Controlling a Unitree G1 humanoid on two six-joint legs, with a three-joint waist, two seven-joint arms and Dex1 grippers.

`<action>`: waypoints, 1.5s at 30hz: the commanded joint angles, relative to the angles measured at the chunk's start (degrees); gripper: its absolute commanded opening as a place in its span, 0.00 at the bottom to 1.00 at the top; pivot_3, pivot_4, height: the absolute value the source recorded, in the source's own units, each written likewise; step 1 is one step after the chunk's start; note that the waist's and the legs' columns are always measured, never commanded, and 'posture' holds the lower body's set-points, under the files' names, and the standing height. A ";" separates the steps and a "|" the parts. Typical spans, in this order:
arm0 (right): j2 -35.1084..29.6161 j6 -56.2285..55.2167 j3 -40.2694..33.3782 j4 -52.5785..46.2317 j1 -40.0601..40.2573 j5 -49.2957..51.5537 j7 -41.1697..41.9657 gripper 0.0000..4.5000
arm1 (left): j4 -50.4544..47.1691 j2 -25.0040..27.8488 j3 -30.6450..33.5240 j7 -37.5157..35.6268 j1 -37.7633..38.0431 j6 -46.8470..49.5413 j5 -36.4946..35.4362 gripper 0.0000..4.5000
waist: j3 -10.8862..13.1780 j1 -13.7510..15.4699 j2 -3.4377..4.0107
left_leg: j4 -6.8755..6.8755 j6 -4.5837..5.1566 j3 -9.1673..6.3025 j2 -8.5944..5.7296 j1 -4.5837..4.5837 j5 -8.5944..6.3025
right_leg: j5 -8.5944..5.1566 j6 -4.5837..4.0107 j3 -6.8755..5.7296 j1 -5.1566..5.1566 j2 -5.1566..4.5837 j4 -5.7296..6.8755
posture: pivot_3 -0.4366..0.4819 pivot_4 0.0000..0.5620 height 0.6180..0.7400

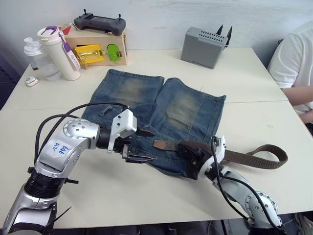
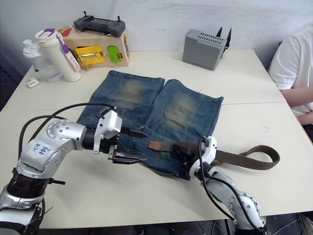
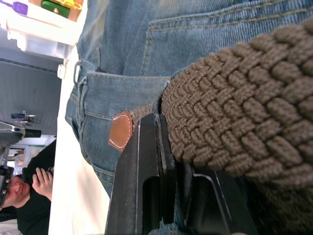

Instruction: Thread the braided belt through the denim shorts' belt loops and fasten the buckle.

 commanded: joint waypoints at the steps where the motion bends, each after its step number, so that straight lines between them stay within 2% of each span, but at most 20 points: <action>1: -0.68 2.34 -2.19 -2.33 -0.23 2.03 2.39 0.30 | -1.29 -0.26 -1.19 0.20 -0.11 -2.04 1.30 1.00 | 0.00 -0.41 0.00 | 0.00 0.00 0.00 0.00 0.00 0.00 | 0.02 -0.04 0.00 0.00 0.00 0.02 | 0.48 0.27 0.96; 3: -3.77 4.20 -4.27 -5.27 1.14 3.62 3.60 0.48 | -0.66 -0.29 -1.60 -0.18 0.06 -3.07 2.06 1.00 | 0.00 -0.56 0.00 | 0.00 -0.01 0.00 0.00 0.03 0.01 | 0.04 -0.07 -0.01 0.00 0.00 0.08 | 0.48 0.27 0.96; 4: -5.40 5.11 -5.28 -6.89 1.71 4.85 3.83 0.60 | -0.23 -0.35 -1.80 -0.32 0.06 -3.62 2.38 1.00 | 0.00 -0.54 0.00 | 0.00 -0.01 0.00 0.00 0.03 0.01 | 0.04 -0.07 -0.01 0.00 0.00 0.09 | 0.48 0.27 0.96; 7: -11.62 7.91 -7.96 -11.55 3.26 8.48 5.37 0.83 | 1.20 -0.76 -2.56 -0.64 -0.30 -5.33 3.40 1.00 | 0.00 -0.40 -0.01 | 0.00 0.04 0.00 -0.02 -0.05 -0.02 | 0.04 -0.06 -0.02 0.00 -0.02 -0.02 | 0.48 0.27 0.96; 8: -14.31 9.19 -8.58 -12.96 3.85 8.71 6.49 0.96 | 1.66 -0.92 -2.82 -0.81 -0.45 -5.89 3.76 1.00 | 0.00 -0.40 -0.01 | 0.00 0.05 0.00 -0.02 -0.06 -0.03 | 0.04 -0.05 -0.02 0.00 -0.03 -0.05 | 0.48 0.27 0.96; 9: -17.17 10.69 -9.21 -15.46 4.84 10.23 8.92 0.99 | 2.06 -1.04 -3.04 -1.15 -0.56 -6.41 3.98 1.00 | 0.00 -0.37 -0.01 | 0.00 0.05 0.00 -0.03 -0.06 -0.03 | 0.04 -0.05 -0.02 0.00 -0.03 -0.06 | 0.48 0.27 0.96; 11: -21.24 12.25 -10.01 -19.15 6.04 12.30 13.26 0.99 | 2.70 -1.13 -3.30 -1.79 -0.71 -7.22 4.23 1.00 | 0.01 -0.29 -0.02 | -0.02 0.05 -0.01 -0.02 -0.06 -0.03 | 0.04 -0.04 -0.04 0.00 -0.02 -0.07 | 0.48 0.27 0.96; 13: -24.59 13.50 -9.47 -21.84 5.17 8.55 17.55 0.99 | 3.45 -0.98 -3.18 -2.32 -0.96 -7.57 4.23 1.00 | 0.02 -0.42 -0.04 | -0.03 0.04 -0.02 0.01 -0.05 -0.03 | 0.04 -0.04 -0.05 0.00 0.01 -0.08 | 0.48 0.27 0.96; 19: -31.25 12.91 0.27 -24.03 -2.84 -21.22 30.72 0.99 | 5.61 0.36 -2.92 -3.83 -1.29 -9.02 5.29 1.00 | 0.01 -0.40 -0.09 | 0.02 0.04 -0.01 -0.01 -0.05 -0.02 | 0.05 -0.01 -0.03 0.00 0.01 -0.09 | 0.48 0.27 0.96; 22: -34.50 7.96 11.66 -22.18 -8.03 -40.85 39.22 0.99 | 6.09 0.33 -2.99 -3.81 -1.48 -10.63 6.47 1.00 | 0.01 -0.18 -0.09 | 0.01 0.04 0.00 -0.02 -0.08 -0.03 | 0.04 -0.01 -0.04 -0.05 -0.01 -0.12 | 0.48 0.27 0.96; 26: -34.81 3.17 20.77 -16.96 -10.68 -55.86 45.50 0.99 | 6.75 -5.25 -3.15 0.91 -1.30 -12.95 7.47 1.00 | 0.02 0.79 -0.09 | 0.04 0.05 0.01 -0.01 -0.16 -0.04 | 0.04 -0.01 -0.06 -0.13 -0.02 -0.16 | 0.48 0.27 0.96; 28: -35.64 -1.56 24.09 -14.00 -11.39 -64.22 48.96 0.99 | 6.14 -5.96 -4.12 1.19 -0.39 -14.07 8.90 1.00 | 0.02 0.83 -0.10 | 0.17 0.10 0.02 -0.01 -0.22 -0.07 | 0.04 -0.01 -0.08 -0.12 -0.05 -0.16 | 0.48 0.27 0.96; 31: -36.70 -4.56 23.80 -9.80 -11.81 -71.76 50.03 0.82 | 6.02 -6.63 -4.29 1.61 0.09 -14.32 9.30 1.00 | 0.02 0.70 -0.10 | 0.31 0.14 0.04 -0.03 -0.22 -0.09 | 0.04 -0.01 -0.08 -0.11 -0.10 -0.08 | 0.48 0.27 0.96; 34: -39.28 -14.24 21.00 -5.02 -10.98 -78.59 52.80 0.52 | 5.95 -7.58 -3.42 1.73 0.46 -11.18 6.92 1.00 | 0.02 0.73 -0.10 | 0.49 0.15 0.04 -0.01 -0.16 -0.10 | 0.04 -0.01 -0.11 -0.01 -0.11 0.02 | 0.48 0.27 0.96; 38: -43.51 -25.38 14.92 -1.40 -7.04 -79.39 59.50 0.08 | 5.52 -8.01 -3.20 0.91 0.98 -8.52 4.52 1.00 | 0.02 1.04 -0.10 | 0.76 0.31 0.00 -0.02 -0.14 -0.24 | 0.05 0.01 -0.20 0.16 -0.16 0.02 | 0.48 0.27 0.96; 39: -44.43 -27.56 13.19 -0.52 -5.94 -79.19 60.88 0.01 | 5.55 -8.12 -3.15 0.92 0.97 -8.23 4.22 1.00 | 0.02 1.09 -0.10 | 0.79 0.34 0.00 -0.02 -0.14 -0.26 | 0.07 0.04 -0.21 0.20 -0.17 0.00 | 0.48 0.27 0.96; 45: -50.45 -46.31 3.36 12.64 -1.42 -81.07 69.83 0.01 | 6.27 -9.10 -4.45 0.80 0.41 -9.05 4.80 1.00 | 0.03 1.28 -0.09 | 0.86 0.39 0.01 -0.04 -0.14 -0.29 | 0.09 0.07 -0.21 0.22 -0.18 0.00 | 0.48 0.27 0.96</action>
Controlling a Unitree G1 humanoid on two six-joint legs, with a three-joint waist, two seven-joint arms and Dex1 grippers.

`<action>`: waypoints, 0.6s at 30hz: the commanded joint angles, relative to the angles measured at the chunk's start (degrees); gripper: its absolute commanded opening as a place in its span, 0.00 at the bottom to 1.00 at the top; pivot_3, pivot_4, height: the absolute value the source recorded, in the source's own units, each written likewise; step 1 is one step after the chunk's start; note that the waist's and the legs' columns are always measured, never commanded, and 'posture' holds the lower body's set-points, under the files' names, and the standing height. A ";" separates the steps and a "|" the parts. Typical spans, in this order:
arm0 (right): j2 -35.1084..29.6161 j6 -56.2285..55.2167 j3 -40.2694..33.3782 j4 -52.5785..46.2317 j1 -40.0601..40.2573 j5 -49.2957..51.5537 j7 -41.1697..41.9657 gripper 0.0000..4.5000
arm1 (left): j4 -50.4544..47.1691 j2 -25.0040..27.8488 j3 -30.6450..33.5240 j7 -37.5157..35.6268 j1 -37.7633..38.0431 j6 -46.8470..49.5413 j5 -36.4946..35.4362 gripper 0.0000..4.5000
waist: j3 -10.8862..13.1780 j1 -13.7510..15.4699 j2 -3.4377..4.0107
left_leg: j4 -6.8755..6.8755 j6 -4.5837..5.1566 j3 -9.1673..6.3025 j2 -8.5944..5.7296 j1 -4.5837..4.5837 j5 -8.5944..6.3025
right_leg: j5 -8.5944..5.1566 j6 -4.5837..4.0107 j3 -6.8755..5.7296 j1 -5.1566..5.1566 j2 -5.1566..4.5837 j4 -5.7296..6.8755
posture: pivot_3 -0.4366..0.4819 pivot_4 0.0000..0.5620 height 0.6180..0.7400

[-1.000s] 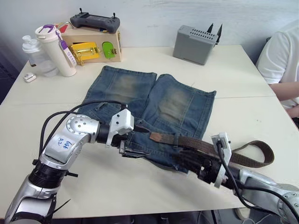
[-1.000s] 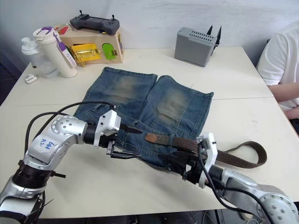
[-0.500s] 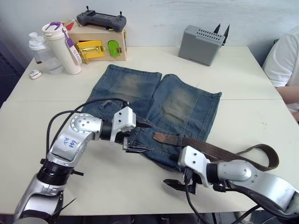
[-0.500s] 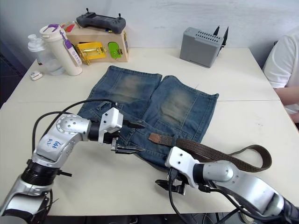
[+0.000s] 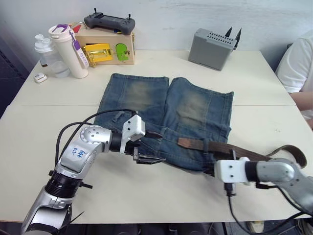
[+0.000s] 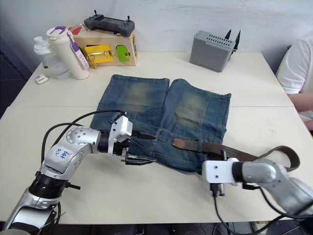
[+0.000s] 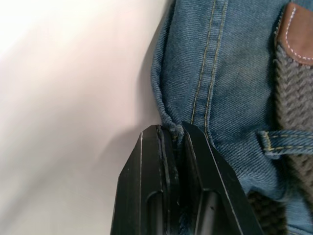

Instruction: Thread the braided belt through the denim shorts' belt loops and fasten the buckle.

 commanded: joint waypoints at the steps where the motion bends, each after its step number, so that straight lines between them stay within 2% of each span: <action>1: -2.59 -12.51 -5.44 9.81 0.97 -2.64 5.11 0.01 | -0.86 -1.14 -0.36 -0.40 -0.77 -0.76 -0.51 1.00 | 0.00 0.05 0.01 | 0.01 0.00 0.00 0.00 0.01 0.00 | 0.00 0.00 0.00 0.02 0.01 0.00 | 0.48 0.27 0.96; 5: -2.54 -26.64 -4.29 24.83 -2.56 -8.61 7.86 0.01 | -0.34 -1.67 -0.68 -0.75 -1.30 -1.07 -0.01 1.00 | 0.01 -0.08 0.03 | 0.05 0.00 0.02 0.00 0.04 0.00 | 0.00 0.00 0.01 0.03 0.02 0.01 | 0.48 0.27 0.96; 11: 2.95 -43.45 0.64 44.79 -17.23 -18.66 6.71 0.01 | 0.25 -2.71 -1.19 -0.54 -2.02 -1.39 0.54 1.00 | 0.02 -0.75 0.03 | 0.09 0.01 0.09 0.00 0.26 0.00 | 0.00 0.00 0.08 0.20 0.03 0.03 | 0.48 0.27 0.96; 12: 3.79 -44.55 0.93 47.23 -19.48 -20.18 5.70 0.01 | 0.20 -2.86 -1.26 -0.43 -2.03 -1.38 0.60 1.00 | 0.02 -0.96 0.03 | 0.09 0.01 0.11 0.02 0.33 0.00 | 0.00 0.00 0.09 0.26 0.04 0.02 | 0.48 0.27 0.96; 15: 4.87 -42.13 0.83 48.23 -23.04 -13.75 11.48 0.01 | -0.32 -3.12 -1.36 -0.08 -1.58 -1.42 0.78 1.00 | 0.02 -0.87 0.03 | 0.13 0.01 0.15 0.03 0.43 0.00 | 0.01 -0.01 0.12 0.36 0.03 0.04 | 0.48 0.27 0.96; 17: 4.71 -40.06 0.26 45.79 -23.27 -9.69 14.87 0.20 | -0.58 -3.19 -1.35 0.04 -1.33 -1.43 0.81 1.00 | 0.03 -0.69 0.06 | 0.14 0.01 0.14 0.03 0.43 0.00 | 0.01 -0.01 0.12 0.35 0.02 0.05 | 0.48 0.27 0.96; 18: 4.35 -39.51 0.03 44.34 -23.14 -8.67 16.00 0.25 | -0.61 -3.27 -1.43 0.11 -1.25 -1.46 0.87 1.00 | 0.04 -0.64 0.06 | 0.13 0.01 0.14 0.03 0.42 0.00 | 0.01 -0.01 0.12 0.33 0.02 0.06 | 0.48 0.27 0.96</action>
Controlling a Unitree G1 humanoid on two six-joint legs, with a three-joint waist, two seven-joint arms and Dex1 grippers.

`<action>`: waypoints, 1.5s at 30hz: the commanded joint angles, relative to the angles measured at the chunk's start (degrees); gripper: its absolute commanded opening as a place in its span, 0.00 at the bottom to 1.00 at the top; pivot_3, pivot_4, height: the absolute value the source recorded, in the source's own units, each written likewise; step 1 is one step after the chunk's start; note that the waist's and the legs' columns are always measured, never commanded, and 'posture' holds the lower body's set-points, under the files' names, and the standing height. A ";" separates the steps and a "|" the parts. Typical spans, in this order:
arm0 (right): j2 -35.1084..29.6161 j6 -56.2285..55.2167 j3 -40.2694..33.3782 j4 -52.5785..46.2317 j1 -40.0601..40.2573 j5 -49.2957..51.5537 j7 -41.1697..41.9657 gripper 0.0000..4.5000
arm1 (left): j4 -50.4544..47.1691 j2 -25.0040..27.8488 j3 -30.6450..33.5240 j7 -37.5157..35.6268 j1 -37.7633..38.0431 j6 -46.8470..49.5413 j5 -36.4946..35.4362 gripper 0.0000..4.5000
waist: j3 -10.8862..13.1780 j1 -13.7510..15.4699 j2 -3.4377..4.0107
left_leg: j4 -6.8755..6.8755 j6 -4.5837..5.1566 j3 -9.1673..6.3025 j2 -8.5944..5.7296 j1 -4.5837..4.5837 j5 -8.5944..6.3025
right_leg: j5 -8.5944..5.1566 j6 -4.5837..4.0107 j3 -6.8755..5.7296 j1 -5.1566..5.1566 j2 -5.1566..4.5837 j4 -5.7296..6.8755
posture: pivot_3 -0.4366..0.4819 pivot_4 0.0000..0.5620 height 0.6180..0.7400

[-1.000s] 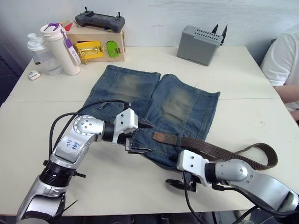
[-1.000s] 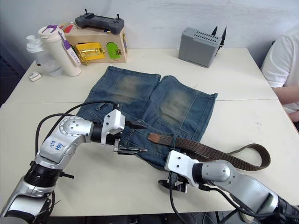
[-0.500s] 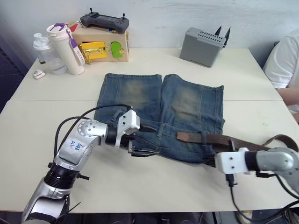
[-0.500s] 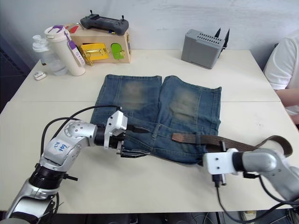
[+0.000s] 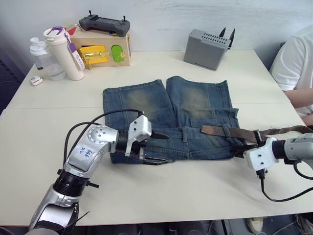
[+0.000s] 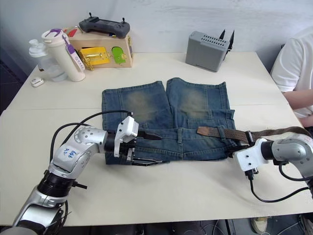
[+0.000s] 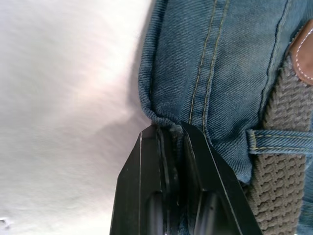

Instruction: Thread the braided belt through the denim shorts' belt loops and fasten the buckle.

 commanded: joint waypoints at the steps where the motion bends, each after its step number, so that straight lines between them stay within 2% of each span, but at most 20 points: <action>1: -1.43 3.62 -1.51 -4.77 0.05 6.18 5.56 0.36 | -1.83 -0.14 0.12 0.35 0.10 -0.81 0.04 1.00 | 0.01 0.09 0.02 | -0.01 0.00 0.00 0.01 0.00 0.00 | 0.00 0.00 0.00 -0.01 0.00 0.02 | 0.48 0.27 0.96; 3: -3.22 6.74 -2.40 -10.38 1.22 9.07 8.17 0.60 | -1.77 -0.33 -0.04 0.47 0.20 -0.96 0.07 1.00 | 0.03 0.11 0.06 | -0.03 -0.01 -0.02 0.04 -0.02 0.00 | 0.00 0.00 -0.02 -0.05 0.01 0.04 | 0.48 0.27 0.96; 7: -6.47 17.64 -5.91 -22.15 2.94 15.70 10.78 0.99 | -1.39 -0.62 -0.15 0.43 0.17 -1.38 0.17 1.00 | 0.09 0.17 0.24 | -0.01 -0.01 -0.02 0.03 -0.10 0.00 | 0.00 0.00 -0.01 -0.12 0.00 0.09 | 0.48 0.27 0.96; 8: -6.81 20.30 -6.76 -24.12 3.27 16.83 10.89 0.99 | -1.29 -0.67 -0.18 0.42 0.14 -1.49 0.21 1.00 | 0.09 0.15 0.24 | 0.00 -0.01 -0.02 0.03 -0.09 0.00 | 0.00 -0.01 -0.01 -0.11 0.00 0.11 | 0.48 0.27 0.96; 12: -2.67 36.44 -10.02 -28.59 1.14 15.91 2.24 0.99 | -0.41 -1.59 -0.71 1.09 -0.61 -2.70 1.07 1.00 | 0.09 0.08 0.24 | -0.02 -0.02 -0.03 0.04 -0.07 0.00 | 0.00 -0.01 -0.02 -0.10 0.00 0.11 | 0.48 0.27 0.96; 16: 2.45 45.12 -9.16 -30.88 0.68 10.49 -4.90 0.99 | -0.36 -2.32 -0.87 1.57 -0.89 -2.93 1.54 1.00 | 0.09 0.19 0.24 | -0.01 -0.03 -0.03 0.03 -0.20 0.00 | 0.00 -0.01 -0.01 -0.23 0.00 0.13 | 0.48 0.27 0.96; 25: 10.64 48.62 -5.71 -30.63 3.92 -5.92 -18.80 0.99 | -0.88 -3.53 -0.25 5.10 -0.11 -2.24 3.11 1.00 | 0.09 0.16 0.25 | 0.03 -0.06 0.04 0.01 -0.28 0.02 | 0.00 -0.02 0.04 -0.37 0.00 0.26 | 0.48 0.27 0.96; 34: 13.89 51.61 -8.22 -33.60 7.77 -10.54 -26.45 0.99 | -0.98 -5.26 -0.34 7.92 -0.01 -1.46 2.90 1.00 | 0.00 0.14 0.11 | 0.07 -0.06 0.06 0.00 -0.16 0.02 | 0.00 -0.01 0.06 -0.24 0.00 0.33 | 0.48 0.27 0.96; 42: 15.21 51.81 -7.48 -35.23 9.85 -17.90 -33.72 0.99 | -0.65 -5.40 -0.19 8.30 -0.50 -1.48 2.83 1.00 | 0.00 0.23 0.11 | 0.08 -0.07 0.06 -0.03 -0.17 0.03 | 0.00 -0.01 0.07 -0.26 -0.02 0.34 | 0.48 0.27 0.96; 45: 16.42 51.43 -7.18 -35.89 10.58 -18.76 -34.25 0.71 | -0.59 -5.30 -0.08 8.33 -0.57 -1.48 2.81 1.00 | 0.00 0.23 0.11 | 0.04 -0.08 0.07 -0.03 -0.18 0.03 | 0.00 -0.01 0.06 -0.29 -0.01 0.33 | 0.48 0.27 0.96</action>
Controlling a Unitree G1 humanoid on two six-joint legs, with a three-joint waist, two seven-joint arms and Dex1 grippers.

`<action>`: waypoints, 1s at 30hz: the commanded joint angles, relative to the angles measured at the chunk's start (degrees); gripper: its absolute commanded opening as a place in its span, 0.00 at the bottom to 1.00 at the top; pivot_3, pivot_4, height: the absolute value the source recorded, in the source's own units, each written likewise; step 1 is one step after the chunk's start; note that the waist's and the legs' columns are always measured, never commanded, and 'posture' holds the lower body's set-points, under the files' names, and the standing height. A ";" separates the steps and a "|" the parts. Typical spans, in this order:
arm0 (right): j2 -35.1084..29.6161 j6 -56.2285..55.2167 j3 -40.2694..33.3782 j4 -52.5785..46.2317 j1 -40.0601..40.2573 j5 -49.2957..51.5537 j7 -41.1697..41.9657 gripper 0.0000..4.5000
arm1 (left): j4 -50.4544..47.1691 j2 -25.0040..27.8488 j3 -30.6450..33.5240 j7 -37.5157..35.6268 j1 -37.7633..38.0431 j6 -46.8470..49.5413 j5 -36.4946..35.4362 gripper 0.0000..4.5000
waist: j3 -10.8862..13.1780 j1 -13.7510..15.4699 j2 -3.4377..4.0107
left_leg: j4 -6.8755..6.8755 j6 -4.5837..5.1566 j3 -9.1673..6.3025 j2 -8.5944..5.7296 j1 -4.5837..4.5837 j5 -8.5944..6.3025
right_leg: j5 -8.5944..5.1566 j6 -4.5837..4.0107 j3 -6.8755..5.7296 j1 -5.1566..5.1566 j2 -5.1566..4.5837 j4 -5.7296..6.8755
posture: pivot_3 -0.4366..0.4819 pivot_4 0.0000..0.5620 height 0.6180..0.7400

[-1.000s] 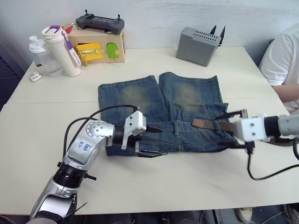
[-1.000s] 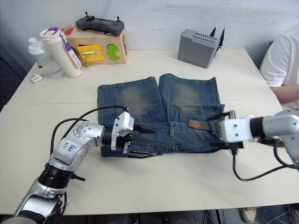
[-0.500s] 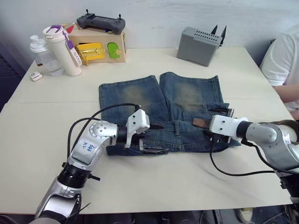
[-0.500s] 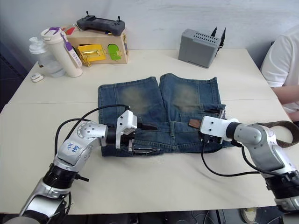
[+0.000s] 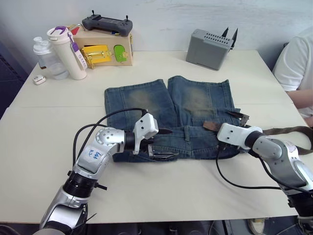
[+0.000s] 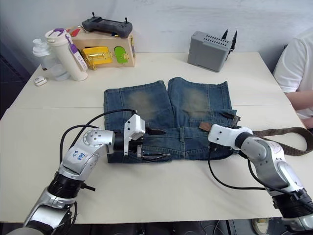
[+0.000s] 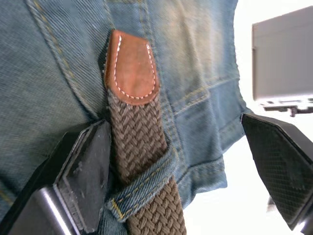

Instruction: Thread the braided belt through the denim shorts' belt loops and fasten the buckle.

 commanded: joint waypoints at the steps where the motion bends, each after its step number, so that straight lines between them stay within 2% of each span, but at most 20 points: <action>1: 1.01 0.23 -0.43 -1.37 0.86 -1.85 -1.14 0.62 | -1.37 -0.09 0.82 0.12 -0.78 -0.39 -0.32 1.00 | 0.00 -0.06 0.00 | -0.01 -0.01 0.00 0.00 0.00 0.00 | 0.00 0.00 0.00 -0.01 0.01 0.00 | 0.48 0.27 0.96; 3: 1.71 0.24 -0.55 -1.75 1.07 -2.28 -1.25 0.39 | -1.24 -0.08 0.86 0.20 -0.87 -0.41 -0.27 1.00 | 0.00 -0.08 0.00 | -0.04 -0.03 0.01 0.01 -0.01 0.02 | 0.00 0.00 0.01 -0.03 0.02 0.00 | 0.48 0.27 0.96; 4: 1.89 0.24 -0.53 -1.85 1.16 -2.59 -1.26 0.35 | -1.30 -0.07 0.90 0.26 -0.86 -0.37 -0.29 1.00 | 0.00 -0.09 0.00 | -0.04 -0.03 0.01 0.01 -0.01 0.02 | 0.00 0.00 0.01 -0.04 0.02 0.00 | 0.48 0.27 0.96; 5: 2.08 0.23 -0.57 -1.91 1.23 -2.89 -1.21 0.22 | -1.35 -0.07 0.92 0.30 -0.85 -0.34 -0.30 1.00 | 0.00 -0.11 0.00 | -0.04 -0.03 0.02 0.00 -0.01 0.02 | 0.00 0.00 0.02 -0.04 0.02 0.01 | 0.48 0.27 0.96; 8: 2.77 -0.26 -0.52 -1.74 1.21 -3.39 -1.42 0.01 | -1.36 -0.08 0.98 0.38 -0.97 -0.28 -0.34 1.00 | 0.00 -0.12 0.00 | -0.05 -0.03 0.03 0.01 0.00 0.02 | 0.00 0.00 0.03 -0.04 0.02 0.01 | 0.48 0.27 0.96; 15: 4.02 -11.56 0.79 -3.39 2.50 -2.13 -2.76 0.01 | -1.04 0.21 1.16 0.32 -1.14 -0.46 -0.12 1.00 | 0.00 -0.19 0.00 | -0.10 -0.05 0.05 0.01 0.01 0.03 | 0.00 0.00 0.05 -0.07 0.05 0.00 | 0.48 0.27 0.96; 22: 9.11 -24.55 -0.80 -0.70 4.98 2.72 -7.51 0.01 | -1.08 0.63 1.38 0.21 -1.16 -0.39 0.00 1.00 | 0.00 -0.17 0.00 | -0.10 -0.06 0.07 0.02 0.02 0.03 | 0.00 0.00 0.07 -0.07 0.05 0.01 | 0.48 0.27 0.96; 26: 8.94 -30.23 0.75 2.62 5.25 -1.00 -9.45 0.01 | -1.43 1.02 1.66 0.27 -1.09 -0.13 -0.03 1.00 | 0.00 -0.21 0.00 | -0.09 -0.06 0.09 0.01 0.02 0.03 | 0.00 0.00 0.09 -0.07 0.05 0.01 | 0.48 0.27 0.96; 30: 7.84 -31.74 -1.17 7.87 5.29 -5.54 -14.19 0.01 | -1.88 1.57 1.98 0.20 -0.96 0.21 -0.08 1.00 | 0.00 -0.17 0.00 | -0.10 -0.06 0.09 0.01 0.03 0.03 | 0.00 0.00 0.09 -0.07 0.05 0.02 | 0.48 0.27 0.96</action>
